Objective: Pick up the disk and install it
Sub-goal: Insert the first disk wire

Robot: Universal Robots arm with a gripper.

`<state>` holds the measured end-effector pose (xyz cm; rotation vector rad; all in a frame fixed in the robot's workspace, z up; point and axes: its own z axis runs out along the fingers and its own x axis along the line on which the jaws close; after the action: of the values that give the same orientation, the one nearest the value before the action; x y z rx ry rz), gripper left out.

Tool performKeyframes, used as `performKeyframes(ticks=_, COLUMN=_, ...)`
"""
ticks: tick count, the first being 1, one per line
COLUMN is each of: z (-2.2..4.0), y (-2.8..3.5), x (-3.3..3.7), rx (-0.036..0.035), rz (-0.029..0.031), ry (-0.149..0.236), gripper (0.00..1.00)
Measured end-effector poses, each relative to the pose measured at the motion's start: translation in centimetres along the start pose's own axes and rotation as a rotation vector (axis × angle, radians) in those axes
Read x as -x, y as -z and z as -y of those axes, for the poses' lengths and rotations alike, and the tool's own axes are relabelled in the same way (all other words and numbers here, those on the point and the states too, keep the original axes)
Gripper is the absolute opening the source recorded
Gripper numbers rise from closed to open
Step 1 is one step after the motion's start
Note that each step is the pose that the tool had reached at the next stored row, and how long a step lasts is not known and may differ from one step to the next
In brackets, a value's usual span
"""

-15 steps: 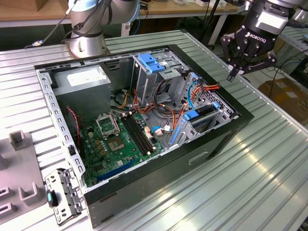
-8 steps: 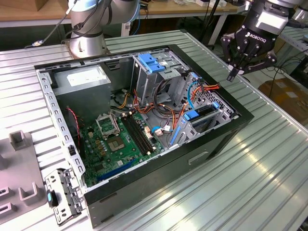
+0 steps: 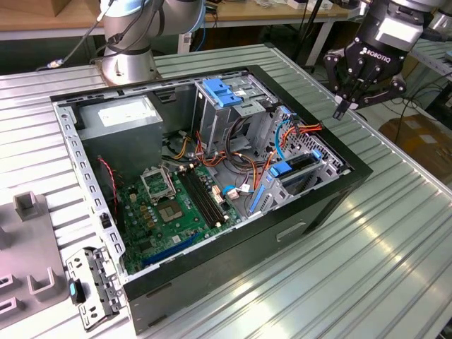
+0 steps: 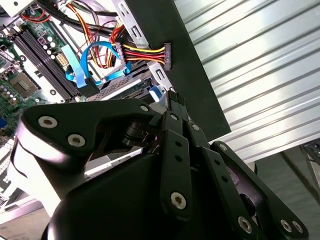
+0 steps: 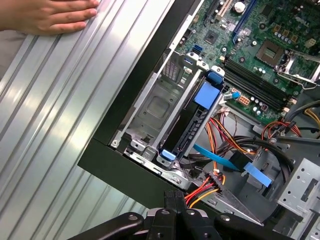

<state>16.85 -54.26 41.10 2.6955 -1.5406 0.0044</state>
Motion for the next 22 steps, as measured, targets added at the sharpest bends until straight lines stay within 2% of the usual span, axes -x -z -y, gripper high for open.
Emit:
performKeyframes(ticks=3, z=0.07, y=-0.14, x=0.04, rx=-0.0016, rz=-0.0028, ry=0.036, gripper=0.11)
performKeyframes(ticks=5, z=0.10, y=-0.37, x=0.07, rx=-0.0026, rz=-0.0044, ry=0.076, gripper=0.11)
performKeyframes(ticks=8, z=0.14, y=-0.87, x=0.14, rx=-0.0039, rz=-0.0064, ry=0.139, gripper=0.11)
performKeyframes(ticks=11, z=0.35, y=-1.40, x=0.46, rx=-0.0048, rz=-0.0078, ry=0.181, gripper=0.11)
performKeyframes(ticks=14, z=0.73, y=-1.50, x=0.88, rx=-0.0051, rz=-0.0084, ry=0.198, gripper=0.11)
performKeyframes(ticks=18, z=1.41, y=-1.57, x=1.92, rx=-0.0054, rz=-0.0086, ry=0.210, gripper=0.11)
performKeyframes(ticks=22, z=1.54, y=-1.57, x=2.11, rx=-0.0055, rz=-0.0088, ry=0.212, gripper=0.11)
